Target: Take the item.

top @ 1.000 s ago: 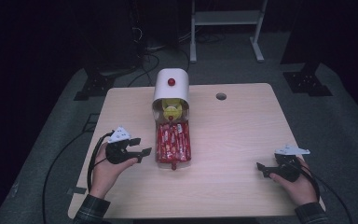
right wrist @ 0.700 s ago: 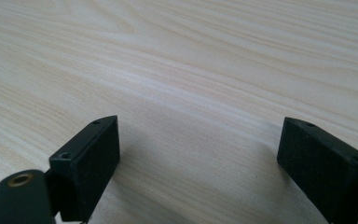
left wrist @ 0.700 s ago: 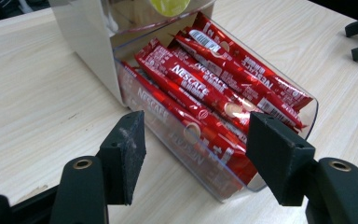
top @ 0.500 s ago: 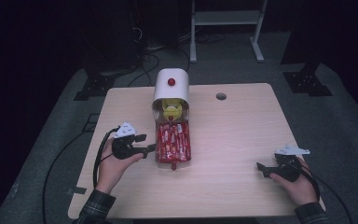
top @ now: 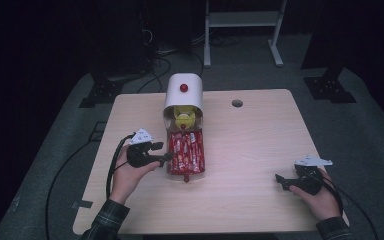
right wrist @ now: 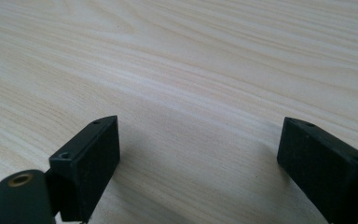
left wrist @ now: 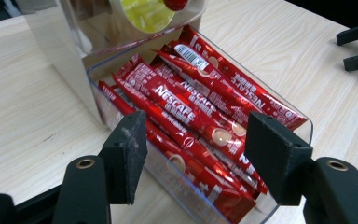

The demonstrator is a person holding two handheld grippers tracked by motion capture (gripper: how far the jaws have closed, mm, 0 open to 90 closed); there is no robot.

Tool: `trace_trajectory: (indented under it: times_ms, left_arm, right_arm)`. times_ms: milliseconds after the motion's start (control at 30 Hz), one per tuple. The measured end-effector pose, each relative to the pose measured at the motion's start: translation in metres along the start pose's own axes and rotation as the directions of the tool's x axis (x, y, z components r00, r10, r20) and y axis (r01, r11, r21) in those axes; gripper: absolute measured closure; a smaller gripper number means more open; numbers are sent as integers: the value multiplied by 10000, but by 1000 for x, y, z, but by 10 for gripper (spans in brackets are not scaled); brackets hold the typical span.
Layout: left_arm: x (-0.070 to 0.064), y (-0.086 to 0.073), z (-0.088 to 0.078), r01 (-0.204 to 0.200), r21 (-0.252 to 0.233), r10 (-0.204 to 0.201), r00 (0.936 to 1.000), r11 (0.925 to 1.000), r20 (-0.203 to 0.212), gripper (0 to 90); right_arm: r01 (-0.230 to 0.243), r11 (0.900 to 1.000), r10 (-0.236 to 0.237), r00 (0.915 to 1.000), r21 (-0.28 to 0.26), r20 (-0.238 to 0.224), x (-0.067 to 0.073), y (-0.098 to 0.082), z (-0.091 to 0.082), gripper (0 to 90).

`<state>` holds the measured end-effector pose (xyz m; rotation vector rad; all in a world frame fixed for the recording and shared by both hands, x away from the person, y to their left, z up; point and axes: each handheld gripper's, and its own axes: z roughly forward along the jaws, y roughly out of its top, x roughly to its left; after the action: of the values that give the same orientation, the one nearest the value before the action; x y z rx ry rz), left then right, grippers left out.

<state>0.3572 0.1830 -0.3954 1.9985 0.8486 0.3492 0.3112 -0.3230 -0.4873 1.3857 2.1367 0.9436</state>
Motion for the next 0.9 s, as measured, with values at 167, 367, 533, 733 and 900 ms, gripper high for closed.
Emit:
trace_trajectory:
  times_ms: [167, 367, 533, 733, 900]
  left_arm:
    - [-1, 5, 5, -65, -6, 65, 10000, 10000, 50, 385]
    - [-4, 8, 12, -108, 64, 107, 9999, 9999, 132, 386]
    - [-5, 11, 21, -110, 111, 108, 9997, 9999, 231, 388]
    - [-7, 12, 27, -109, 188, 103, 9995, 9998, 293, 386]
    - [-9, 13, 34, -86, 190, 80, 9994, 9998, 333, 384]
  right_arm:
    - [2, 10000, -2, 10000, 0, 0, 0, 0, 0, 119]
    - [2, 10000, -2, 10000, 0, 0, 0, 0, 0, 119]
    - [1, 10000, -1, 10000, 0, 0, 0, 0, 0, 119]
    - [0, 10000, 0, 10000, -1, 0, 0, 0, 0, 119]
    - [0, 10000, 0, 10000, -1, 0, 0, 0, 0, 119]
